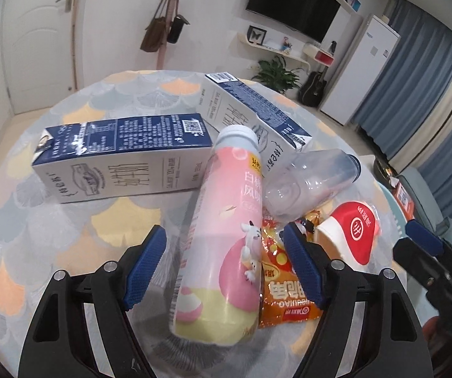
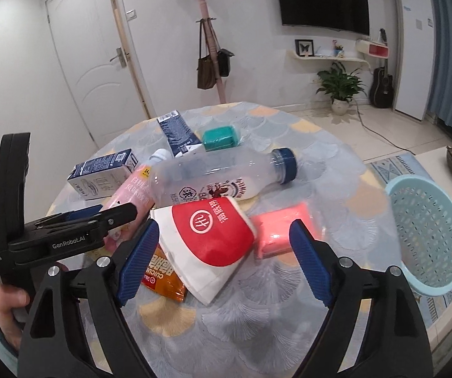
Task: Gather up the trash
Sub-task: 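Move the left tool back to the table and grasp the pink milk bottle, then grasp the red-and-white paper cup with the right tool while the left tool holds the bottle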
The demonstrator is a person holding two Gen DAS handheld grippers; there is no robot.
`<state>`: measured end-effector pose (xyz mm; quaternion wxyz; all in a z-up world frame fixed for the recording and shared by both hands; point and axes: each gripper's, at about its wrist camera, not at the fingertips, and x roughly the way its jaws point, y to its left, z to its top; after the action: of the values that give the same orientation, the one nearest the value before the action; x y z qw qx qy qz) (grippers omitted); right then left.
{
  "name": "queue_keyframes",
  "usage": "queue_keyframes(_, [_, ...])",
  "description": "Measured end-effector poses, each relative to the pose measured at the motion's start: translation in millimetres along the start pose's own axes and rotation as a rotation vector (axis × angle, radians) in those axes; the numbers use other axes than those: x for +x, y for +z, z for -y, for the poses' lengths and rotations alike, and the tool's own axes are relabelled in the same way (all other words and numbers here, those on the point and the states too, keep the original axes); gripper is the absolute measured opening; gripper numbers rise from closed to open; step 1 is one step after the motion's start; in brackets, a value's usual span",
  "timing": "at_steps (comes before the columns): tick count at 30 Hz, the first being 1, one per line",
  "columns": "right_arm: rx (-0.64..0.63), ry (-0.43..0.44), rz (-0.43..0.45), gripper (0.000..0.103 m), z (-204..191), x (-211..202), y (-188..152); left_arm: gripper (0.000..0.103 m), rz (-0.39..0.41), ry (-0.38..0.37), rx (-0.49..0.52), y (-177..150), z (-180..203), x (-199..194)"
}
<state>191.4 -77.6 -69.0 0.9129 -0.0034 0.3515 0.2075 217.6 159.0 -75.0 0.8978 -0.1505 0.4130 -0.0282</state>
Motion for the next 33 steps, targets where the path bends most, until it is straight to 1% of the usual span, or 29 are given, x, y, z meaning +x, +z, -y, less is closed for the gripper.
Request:
queue_keyframes(3, [-0.021, 0.010, -0.008, 0.084, -2, 9, 1, 0.070, -0.013, -0.010, 0.000, 2, 1, 5])
queue_keyframes(4, [-0.027, 0.018, -0.007, 0.085, -2, 11, 2, 0.067, -0.017, -0.009, 0.005, 3, 1, 6])
queue_keyframes(6, [-0.035, 0.055, -0.009, 0.085, -2, 16, 3, 0.057, -0.037, -0.013, 0.010, 2, 2, 10])
queue_keyframes(7, [-0.039, 0.060, -0.015, 0.086, -2, 19, 3, 0.049, -0.045, -0.011, 0.012, 2, 2, 12])
queue_keyframes(15, [-0.115, 0.093, -0.052, 0.086, -14, 30, -2, 0.048, -0.031, -0.027, 0.007, -10, -3, 0])
queue_keyframes(19, [-0.161, 0.063, -0.070, 0.086, -22, 34, -10, 0.048, -0.022, -0.040, -0.010, -13, -6, -9])
queue_keyframes(22, [-0.181, 0.072, -0.083, 0.086, -27, 37, -14, 0.048, -0.012, -0.046, -0.011, -17, -8, -15])
queue_keyframes(27, [-0.211, 0.043, -0.075, 0.086, -34, 38, -18, 0.048, 0.000, -0.047, -0.006, -18, -7, -21])
queue_keyframes(29, [-0.210, 0.040, -0.074, 0.078, -34, 38, -19, 0.047, 0.007, -0.052, -0.004, -21, -6, -25])
queue_keyframes(31, [-0.202, 0.049, -0.077, 0.064, -32, 37, -19, 0.047, 0.015, -0.047, 0.003, -22, -5, -28])
queue_keyframes(32, [-0.191, 0.061, -0.079, 0.060, -30, 36, -20, 0.047, 0.021, -0.045, 0.006, -23, -4, -30])
queue_keyframes(33, [-0.186, 0.069, -0.079, 0.054, -29, 35, -20, 0.047, 0.024, -0.044, 0.007, -24, -4, -32])
